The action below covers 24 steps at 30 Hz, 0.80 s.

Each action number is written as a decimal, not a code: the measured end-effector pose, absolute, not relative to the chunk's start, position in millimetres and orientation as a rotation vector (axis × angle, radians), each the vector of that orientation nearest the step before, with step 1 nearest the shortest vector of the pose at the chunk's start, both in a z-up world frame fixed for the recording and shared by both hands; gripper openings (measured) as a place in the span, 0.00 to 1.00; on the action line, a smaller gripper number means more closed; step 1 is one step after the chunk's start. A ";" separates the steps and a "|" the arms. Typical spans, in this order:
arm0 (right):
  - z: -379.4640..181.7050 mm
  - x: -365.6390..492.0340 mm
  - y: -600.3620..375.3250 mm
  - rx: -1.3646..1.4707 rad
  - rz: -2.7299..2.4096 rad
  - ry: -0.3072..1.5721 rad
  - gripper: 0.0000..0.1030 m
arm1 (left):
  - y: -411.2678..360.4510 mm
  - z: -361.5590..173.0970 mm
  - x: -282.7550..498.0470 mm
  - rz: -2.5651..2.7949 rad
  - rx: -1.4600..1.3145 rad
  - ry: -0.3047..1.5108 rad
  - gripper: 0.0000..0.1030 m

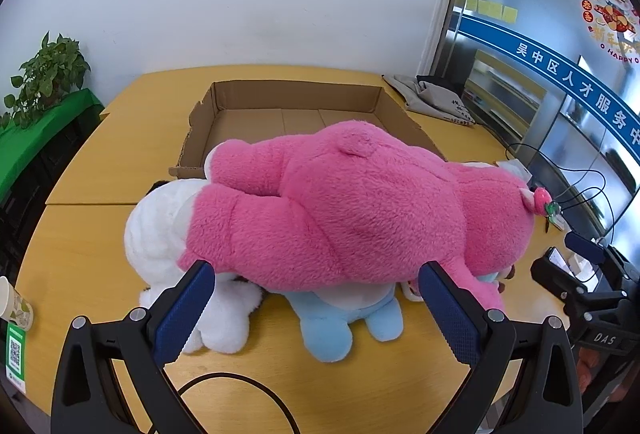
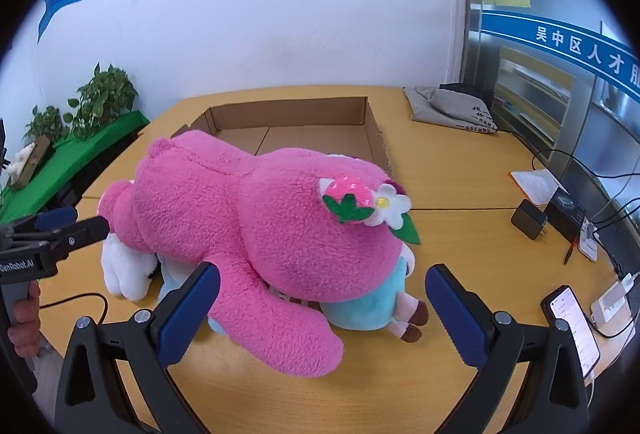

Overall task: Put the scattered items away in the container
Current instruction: 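Move both tools to the pink bear and close both grippers on it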

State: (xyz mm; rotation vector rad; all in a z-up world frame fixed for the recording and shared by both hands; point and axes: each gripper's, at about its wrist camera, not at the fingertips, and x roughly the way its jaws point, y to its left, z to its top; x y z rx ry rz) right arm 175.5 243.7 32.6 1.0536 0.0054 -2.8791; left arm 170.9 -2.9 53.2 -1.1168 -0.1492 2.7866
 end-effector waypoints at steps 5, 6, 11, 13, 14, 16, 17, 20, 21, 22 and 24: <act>31.2 170.8 245.1 1.081 -2.882 -0.003 1.00 | -3.5 59.3 165.3 2.792 -1.105 -0.126 1.00; 30.9 169.8 245.3 1.086 -2.882 -0.005 1.00 | -2.6 60.4 163.8 2.787 -1.097 -0.125 1.00; 29.5 165.0 246.7 1.113 -2.885 -0.013 1.00 | 4.6 60.1 154.5 2.724 -1.087 -0.119 1.00; 29.0 163.1 247.2 1.124 -2.886 -0.017 1.00 | 5.2 58.4 151.2 2.707 -1.092 -0.122 1.00; 28.7 162.2 247.5 1.130 -2.886 -0.018 1.00 | 4.9 57.2 149.8 2.701 -1.097 -0.127 1.00; 27.9 158.7 247.4 1.143 -2.883 -0.022 1.00 | 3.3 54.1 147.7 2.690 -1.111 -0.135 1.00; 27.5 156.7 247.1 1.150 -2.880 -0.023 1.00 | 2.5 52.5 147.3 2.687 -1.118 -0.136 1.00; 26.6 151.5 244.5 1.156 -2.871 -0.013 1.00 | 0.0 47.3 146.8 2.686 -1.139 -0.131 1.00; 26.1 149.7 242.9 1.157 -2.868 -0.005 1.00 | -0.5 45.9 146.7 2.688 -1.144 -0.130 1.00; 25.5 147.9 241.6 1.160 -2.864 0.001 1.00 | -1.0 45.4 146.4 2.689 -1.146 -0.133 1.00; 24.1 144.7 239.5 1.170 -2.855 0.011 1.00 | -2.1 44.2 145.8 2.690 -1.150 -0.138 1.00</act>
